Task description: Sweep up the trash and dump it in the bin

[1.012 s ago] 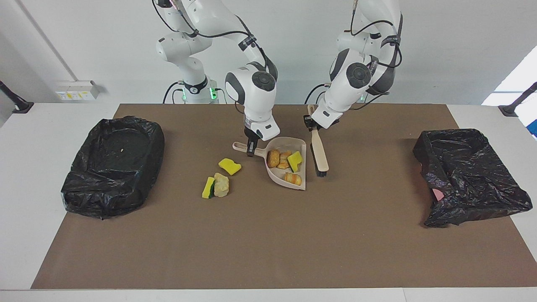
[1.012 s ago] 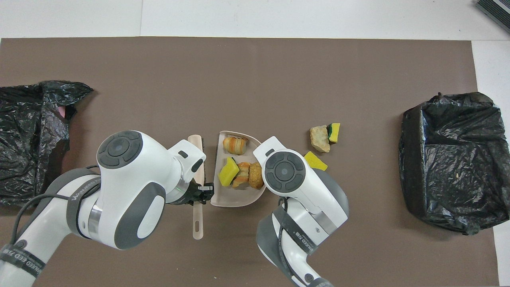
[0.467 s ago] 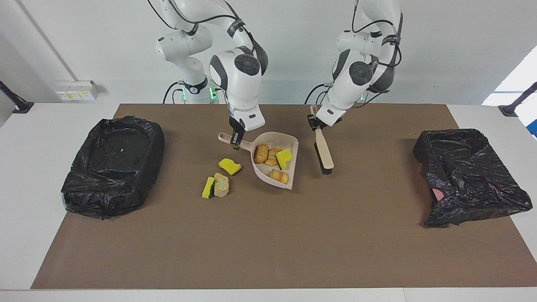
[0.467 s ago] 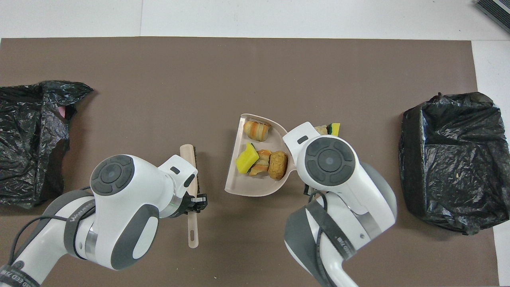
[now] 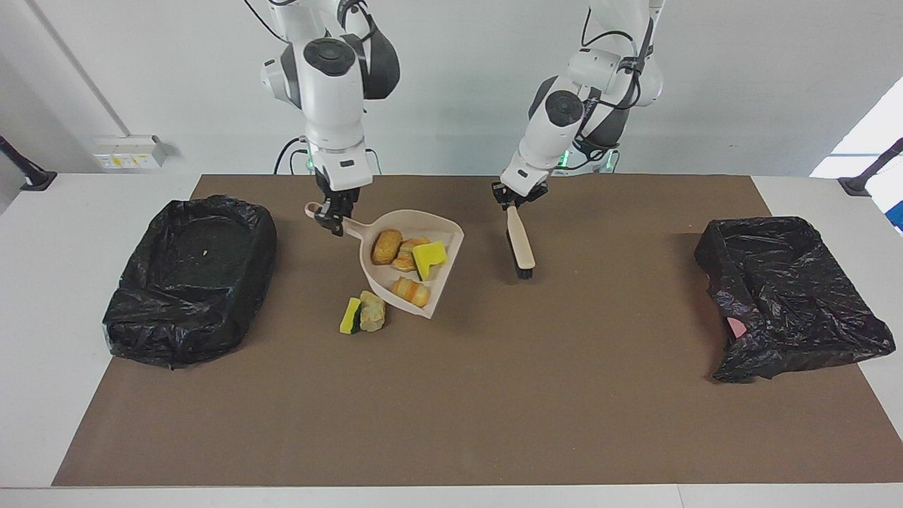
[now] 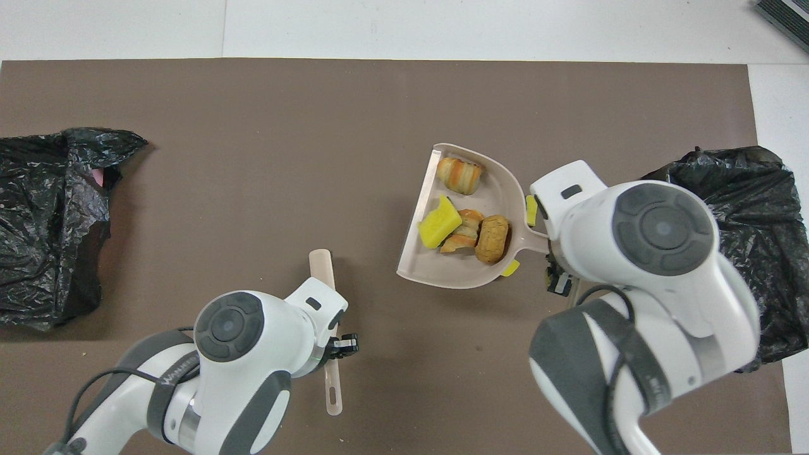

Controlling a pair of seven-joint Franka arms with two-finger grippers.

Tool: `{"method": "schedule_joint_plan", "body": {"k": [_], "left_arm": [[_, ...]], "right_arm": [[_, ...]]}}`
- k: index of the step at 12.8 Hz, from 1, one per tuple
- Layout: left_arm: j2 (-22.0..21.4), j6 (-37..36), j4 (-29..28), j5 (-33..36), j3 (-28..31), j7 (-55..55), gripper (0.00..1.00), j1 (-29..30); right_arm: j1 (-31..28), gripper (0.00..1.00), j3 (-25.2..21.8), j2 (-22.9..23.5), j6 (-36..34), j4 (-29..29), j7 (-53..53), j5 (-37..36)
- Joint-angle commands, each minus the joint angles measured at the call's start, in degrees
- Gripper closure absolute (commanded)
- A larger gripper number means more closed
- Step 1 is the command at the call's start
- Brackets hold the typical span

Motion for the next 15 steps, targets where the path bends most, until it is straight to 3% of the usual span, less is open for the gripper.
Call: {"method": "schedule_joint_plan", "body": {"k": [1,3,6,7,8,9,15], "left_arm": [[0.34,3.1,-2.16,0.04,0.71,-4.45,1.0,-5.39],[0.17,2.57,-2.42,-0.14,0.62,-5.25,1.0,-6.54],[0.35,3.01,-3.65,-1.89,0.71,-4.81,1.0,-6.63],[0.52,3.01,-3.48,-1.9,0.71,-4.64,0.8,-6.37],[1.39,2.92,-2.87,-1.9,0.8,-4.29,0.1,-6.02],[1.75,2.49,-1.29,-1.9,0.97,-3.59,0.0,-4.97],[5.36,-3.03,8.37,-1.02,1.15,11.68,0.0,12.5]], "right_arm": [[-9.1,1.0,0.17,-2.0,-2.63,0.56,-7.39,1.83],[-18.75,1.0,-0.61,-2.36,-4.31,0.47,-16.5,5.76],[-32.56,1.0,-1.15,-2.36,-2.3,0.56,-31.55,4.48],[-36.17,1.0,-1.06,-2.09,-0.21,0.56,-34.98,1.16],[-37.51,1.0,-1.06,-1.92,2.34,0.65,-36.75,-3.4],[-37.96,1.0,-1.06,-1.83,4.36,0.56,-37.12,-8.05],[-31.81,1.0,-0.27,-2.44,9.03,-4.7,-39.92,-32.33]]}}
